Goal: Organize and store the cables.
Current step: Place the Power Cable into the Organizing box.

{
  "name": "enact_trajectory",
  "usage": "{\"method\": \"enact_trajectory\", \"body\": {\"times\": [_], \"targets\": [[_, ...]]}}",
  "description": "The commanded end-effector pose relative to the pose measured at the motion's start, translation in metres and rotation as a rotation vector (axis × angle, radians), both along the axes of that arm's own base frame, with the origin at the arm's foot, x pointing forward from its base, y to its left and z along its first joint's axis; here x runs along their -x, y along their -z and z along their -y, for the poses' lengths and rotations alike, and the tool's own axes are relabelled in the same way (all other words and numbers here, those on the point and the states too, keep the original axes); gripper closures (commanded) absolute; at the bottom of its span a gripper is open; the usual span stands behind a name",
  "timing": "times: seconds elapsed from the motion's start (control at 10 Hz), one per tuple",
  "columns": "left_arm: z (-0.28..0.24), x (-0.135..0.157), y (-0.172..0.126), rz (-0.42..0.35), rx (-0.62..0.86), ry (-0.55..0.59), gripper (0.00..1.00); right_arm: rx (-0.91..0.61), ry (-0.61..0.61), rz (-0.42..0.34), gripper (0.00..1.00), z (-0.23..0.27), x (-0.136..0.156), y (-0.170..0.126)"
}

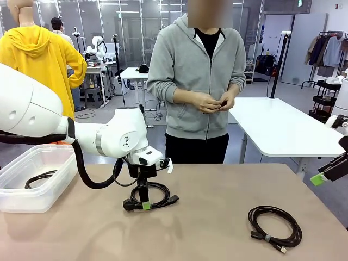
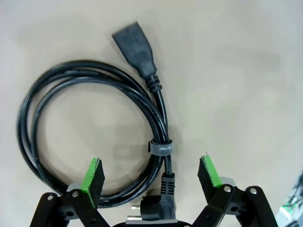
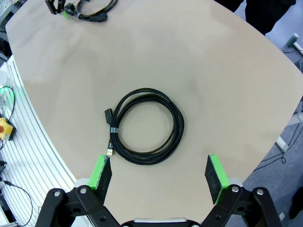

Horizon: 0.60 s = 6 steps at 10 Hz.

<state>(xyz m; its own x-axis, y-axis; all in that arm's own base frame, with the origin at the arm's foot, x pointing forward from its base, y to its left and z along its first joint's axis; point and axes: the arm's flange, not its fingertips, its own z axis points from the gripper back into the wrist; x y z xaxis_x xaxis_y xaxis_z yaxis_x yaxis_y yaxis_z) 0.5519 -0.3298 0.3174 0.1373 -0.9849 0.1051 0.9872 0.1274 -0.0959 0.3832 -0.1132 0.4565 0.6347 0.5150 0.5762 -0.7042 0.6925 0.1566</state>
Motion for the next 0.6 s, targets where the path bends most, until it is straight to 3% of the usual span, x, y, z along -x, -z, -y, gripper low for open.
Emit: {"method": "enact_trajectory", "body": {"times": [0.0,0.5], "targets": [[0.005,-0.011,-0.003,-0.036,-0.034,0.034,0.00,0.002,0.001,0.000,0.00,0.000,0.000,0.000],[0.013,-0.011,0.008,-0.042,-0.037,0.052,0.00,0.002,0.001,0.000,0.00,0.000,0.000,0.000]]}}
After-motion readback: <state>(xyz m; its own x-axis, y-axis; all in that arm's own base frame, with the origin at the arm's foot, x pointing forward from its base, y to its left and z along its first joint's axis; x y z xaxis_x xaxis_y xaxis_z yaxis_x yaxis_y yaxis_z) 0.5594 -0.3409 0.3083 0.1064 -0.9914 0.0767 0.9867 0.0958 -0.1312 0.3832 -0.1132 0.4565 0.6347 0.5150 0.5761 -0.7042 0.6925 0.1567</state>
